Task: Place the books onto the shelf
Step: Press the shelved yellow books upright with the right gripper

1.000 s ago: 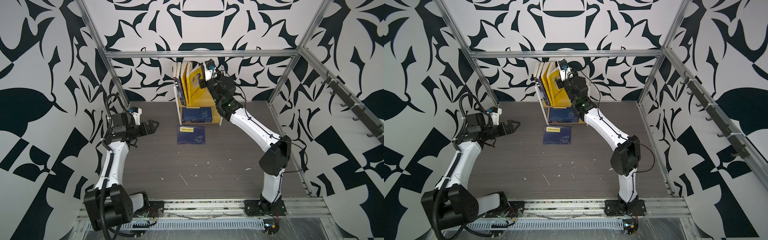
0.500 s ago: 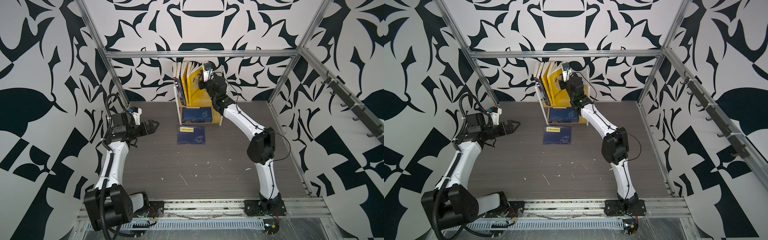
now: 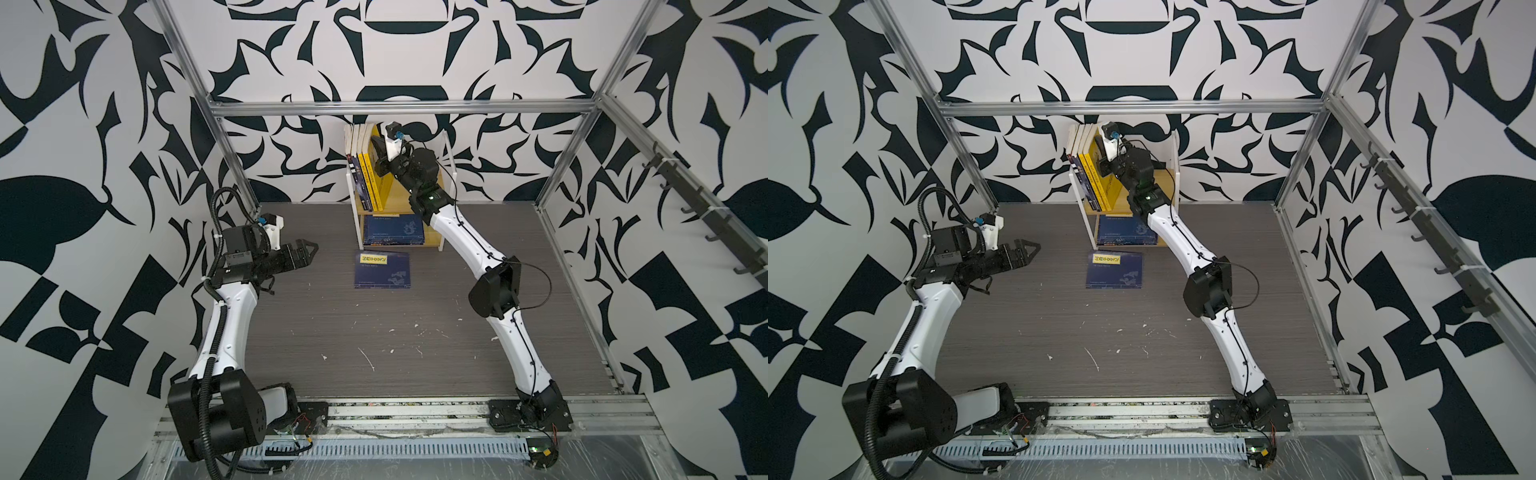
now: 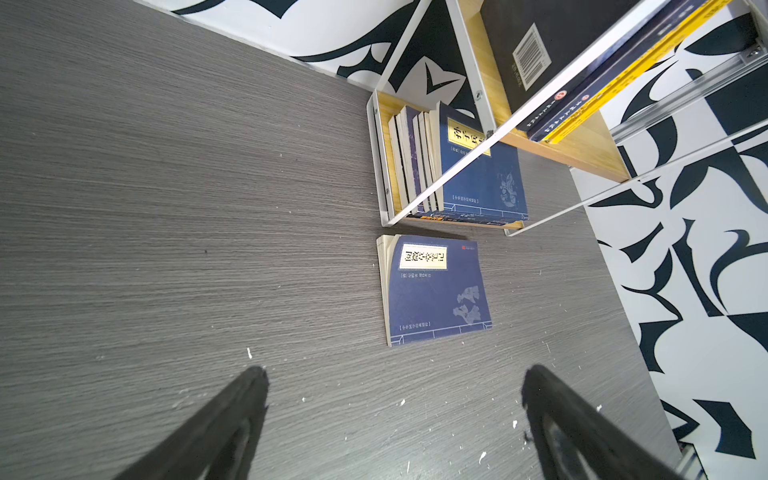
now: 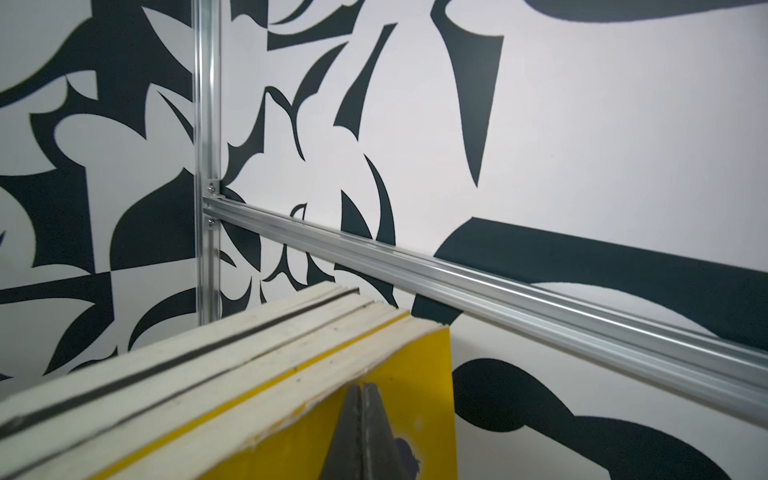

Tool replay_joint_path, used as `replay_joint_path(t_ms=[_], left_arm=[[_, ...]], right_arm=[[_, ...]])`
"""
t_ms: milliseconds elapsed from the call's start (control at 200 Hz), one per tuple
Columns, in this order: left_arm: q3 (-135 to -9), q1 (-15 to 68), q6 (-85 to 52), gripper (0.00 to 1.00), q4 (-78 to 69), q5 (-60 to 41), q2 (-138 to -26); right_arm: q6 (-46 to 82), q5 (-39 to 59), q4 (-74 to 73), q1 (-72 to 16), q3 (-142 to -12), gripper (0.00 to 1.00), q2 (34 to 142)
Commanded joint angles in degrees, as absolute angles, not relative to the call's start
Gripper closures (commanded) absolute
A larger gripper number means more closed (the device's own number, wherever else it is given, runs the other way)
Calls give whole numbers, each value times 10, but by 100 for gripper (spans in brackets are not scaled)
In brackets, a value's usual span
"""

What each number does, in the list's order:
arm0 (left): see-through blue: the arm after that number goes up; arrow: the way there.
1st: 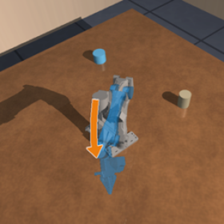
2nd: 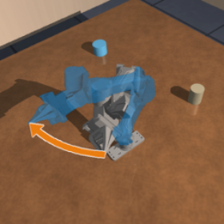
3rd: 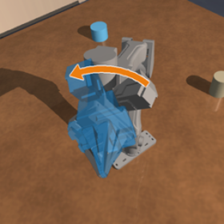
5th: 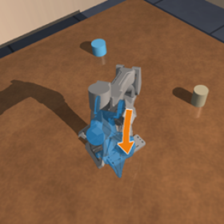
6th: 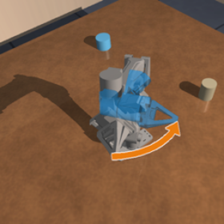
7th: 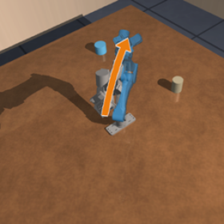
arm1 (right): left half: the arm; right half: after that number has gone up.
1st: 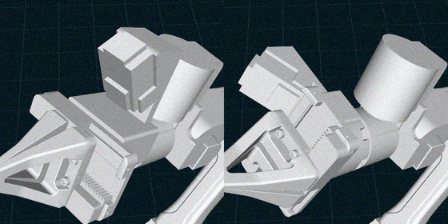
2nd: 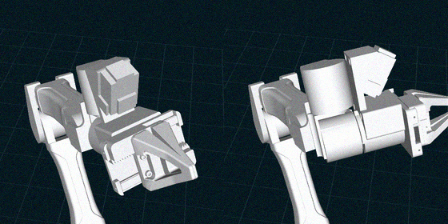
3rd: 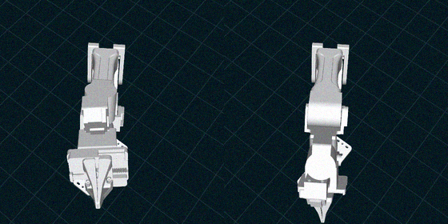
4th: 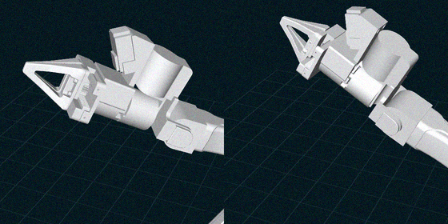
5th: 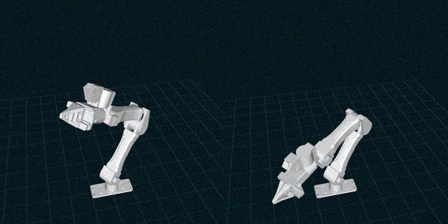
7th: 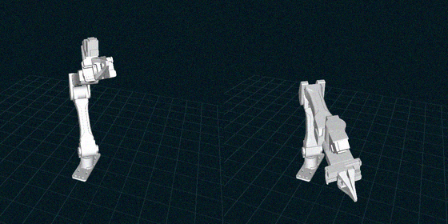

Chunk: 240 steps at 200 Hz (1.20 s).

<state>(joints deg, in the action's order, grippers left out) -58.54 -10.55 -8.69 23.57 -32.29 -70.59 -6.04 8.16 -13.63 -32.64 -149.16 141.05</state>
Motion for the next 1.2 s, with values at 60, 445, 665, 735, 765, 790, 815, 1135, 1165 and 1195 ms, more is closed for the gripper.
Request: replay_joint_path(t_ms=[60,445,665,735,765,790,815,1135,1165,1195], left_arm=[[-579,-108,-87,0,233,-328,-704],[-642,-107,-109,12,264,-348,-713],[-791,-92,-155,16,312,-356,-780],[-832,-86,-168,16,312,-357,-801],[-842,-82,-174,16,305,-362,-808],[-853,-79,-179,16,301,-366,-814],[-862,-76,-183,16,298,-366,-819],[-812,-25,-261,16,222,-353,-850],[-801,-25,-265,16,215,-354,-848],[-791,-25,-265,16,210,-351,-845]], right_arm=[[-59,141,-134,-331,-1517,100,1398],[-56,149,-101,-331,-1574,100,1437],[-55,150,-88,-331,-1571,100,1439],[-55,150,-89,-333,-1564,100,1437],[-54,149,-88,-333,-1562,100,1436],[-54,149,-88,-334,-1560,100,1436],[-54,149,-88,-334,-1557,100,1437],[-56,143,-116,-338,-1470,100,1394],[-59,140,-122,-339,-1453,100,1383],[-59,136,-130,-338,-1438,100,1371]])
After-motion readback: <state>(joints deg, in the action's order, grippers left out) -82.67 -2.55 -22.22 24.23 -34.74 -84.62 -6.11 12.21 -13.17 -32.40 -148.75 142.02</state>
